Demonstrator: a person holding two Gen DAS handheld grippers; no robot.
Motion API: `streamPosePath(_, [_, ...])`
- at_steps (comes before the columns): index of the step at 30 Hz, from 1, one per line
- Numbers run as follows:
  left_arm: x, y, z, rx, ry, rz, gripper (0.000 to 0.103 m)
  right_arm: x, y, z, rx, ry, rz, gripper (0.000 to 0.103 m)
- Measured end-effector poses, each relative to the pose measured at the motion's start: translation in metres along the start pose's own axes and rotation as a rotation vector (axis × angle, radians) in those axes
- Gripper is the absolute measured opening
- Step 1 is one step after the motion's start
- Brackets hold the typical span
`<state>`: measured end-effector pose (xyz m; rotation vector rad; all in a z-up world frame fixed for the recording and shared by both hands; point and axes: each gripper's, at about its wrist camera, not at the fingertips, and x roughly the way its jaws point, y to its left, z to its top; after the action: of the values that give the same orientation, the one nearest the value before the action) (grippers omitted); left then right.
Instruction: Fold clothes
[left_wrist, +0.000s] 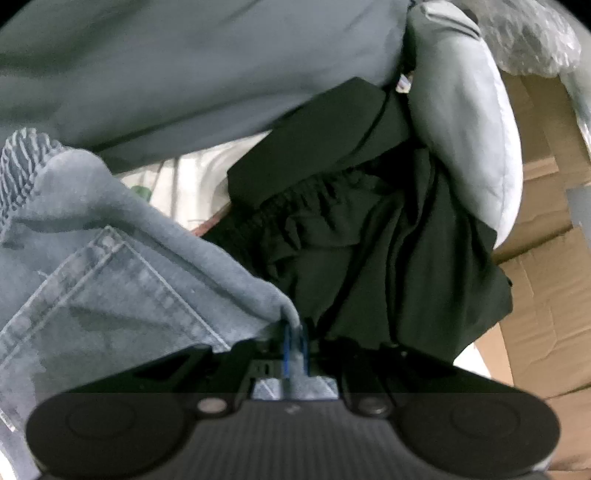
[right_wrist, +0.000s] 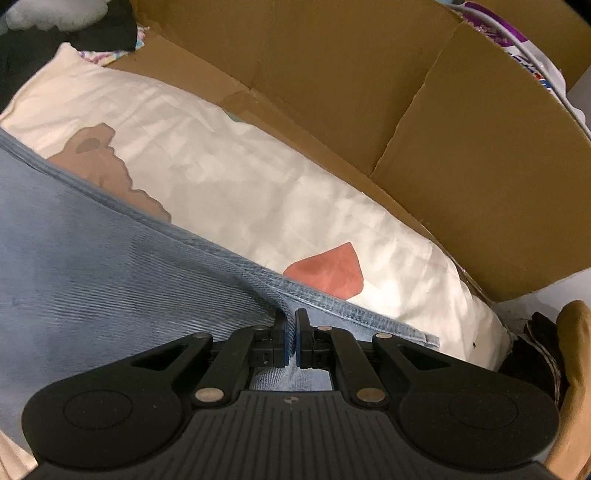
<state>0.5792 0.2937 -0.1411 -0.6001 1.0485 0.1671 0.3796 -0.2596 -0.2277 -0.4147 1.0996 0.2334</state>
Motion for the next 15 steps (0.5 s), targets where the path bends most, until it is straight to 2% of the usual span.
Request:
streamPosePath(8, [-0.011, -0.008, 0.006, 0.017, 0.010, -0.016, 0.006, 0.005, -0.002, 0.007, 0.005, 0.003, -0.017, 0.001])
streamPosePath(15, [0.015, -0.014, 0.009, 0.035, 0.033, 0.046, 0.007, 0.018, -0.002, 0.011, 0.009, 0.011, -0.031, 0.001])
